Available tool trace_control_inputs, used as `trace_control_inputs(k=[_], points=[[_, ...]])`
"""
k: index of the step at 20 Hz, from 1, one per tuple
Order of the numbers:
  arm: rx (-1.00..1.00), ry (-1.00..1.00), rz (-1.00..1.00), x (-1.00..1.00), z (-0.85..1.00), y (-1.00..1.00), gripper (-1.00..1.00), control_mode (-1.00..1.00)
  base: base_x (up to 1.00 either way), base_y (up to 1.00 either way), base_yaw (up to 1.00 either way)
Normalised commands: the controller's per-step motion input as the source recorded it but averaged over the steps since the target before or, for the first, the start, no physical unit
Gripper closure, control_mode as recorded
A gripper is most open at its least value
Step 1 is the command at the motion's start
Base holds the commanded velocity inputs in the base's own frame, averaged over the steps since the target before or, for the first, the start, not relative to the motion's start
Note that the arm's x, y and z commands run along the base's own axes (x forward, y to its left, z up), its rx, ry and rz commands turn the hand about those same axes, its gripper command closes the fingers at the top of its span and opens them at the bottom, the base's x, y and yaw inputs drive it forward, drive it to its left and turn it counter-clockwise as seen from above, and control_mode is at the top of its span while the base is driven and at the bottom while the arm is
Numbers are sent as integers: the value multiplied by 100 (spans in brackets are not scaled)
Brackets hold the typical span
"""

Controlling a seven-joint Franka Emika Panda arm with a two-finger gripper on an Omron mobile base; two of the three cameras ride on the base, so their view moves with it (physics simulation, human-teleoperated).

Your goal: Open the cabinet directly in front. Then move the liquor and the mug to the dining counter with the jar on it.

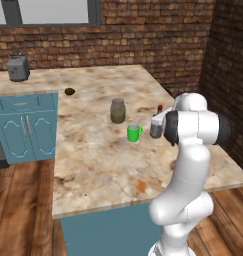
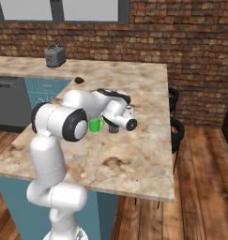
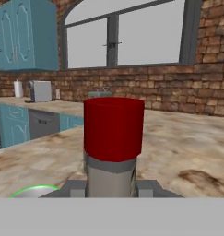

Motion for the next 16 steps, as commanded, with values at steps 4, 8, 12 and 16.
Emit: trace_control_inputs(k=[4, 8, 12, 16], points=[[0, 0, 0, 32, -30, -4, 100, -100, 0, 0, 0], [0, 0, 0, 34, -29, -2, 100, -100, 0, 0, 0], [0, 0, 0, 39, -27, -2, 100, -100, 0, 0, 0], [0, 0, 0, 31, -33, -1, 100, -100, 0, 0, 0]])
